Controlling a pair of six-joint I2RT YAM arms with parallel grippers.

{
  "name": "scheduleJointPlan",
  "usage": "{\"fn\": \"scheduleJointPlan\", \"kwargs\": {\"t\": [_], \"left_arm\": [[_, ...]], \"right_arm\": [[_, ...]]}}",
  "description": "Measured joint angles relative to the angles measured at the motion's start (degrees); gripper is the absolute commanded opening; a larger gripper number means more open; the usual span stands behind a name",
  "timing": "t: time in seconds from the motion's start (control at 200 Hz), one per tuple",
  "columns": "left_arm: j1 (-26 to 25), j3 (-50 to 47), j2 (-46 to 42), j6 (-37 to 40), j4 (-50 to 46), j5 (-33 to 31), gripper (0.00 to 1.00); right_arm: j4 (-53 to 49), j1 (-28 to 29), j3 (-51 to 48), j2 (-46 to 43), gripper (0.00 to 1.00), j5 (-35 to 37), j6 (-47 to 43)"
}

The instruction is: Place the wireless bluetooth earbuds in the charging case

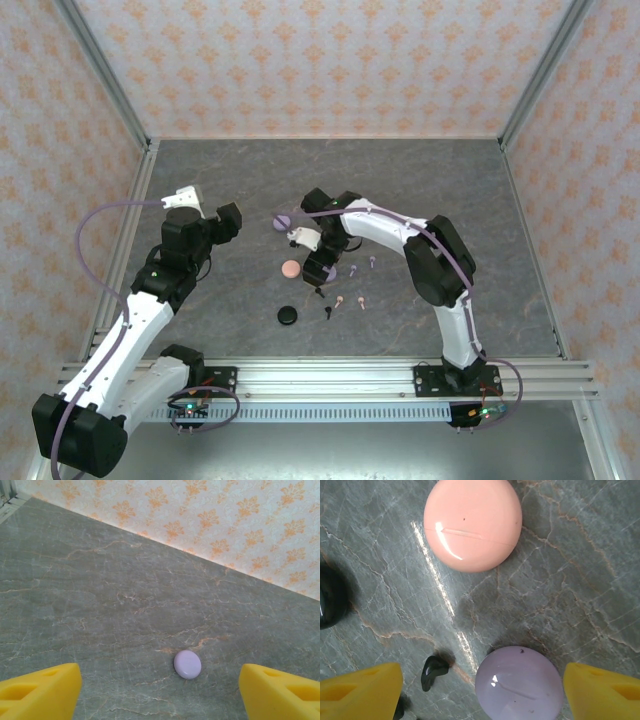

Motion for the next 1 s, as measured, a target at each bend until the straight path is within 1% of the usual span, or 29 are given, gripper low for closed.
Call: {"fn": "scheduleJointPlan", "kwargs": {"t": [0.375, 0.781, 1.001], "left_arm": [[0.0, 0.0, 0.5, 0.0, 0.0, 0.0, 0.82], [0.0, 0.0, 0.5, 0.0, 0.0, 0.0, 0.82], [0.0, 0.0, 0.5, 0.0, 0.0, 0.0, 0.82]], "right_arm": [[-0.1, 0.0, -4.3, -0.1, 0.84, 0.1, 0.3], [-0.1, 0.0, -9.7, -4.2, 0.84, 0.1, 1.5], [1.4, 0.0, -11.4, -7.5, 0.84, 3.7, 1.6]]}}
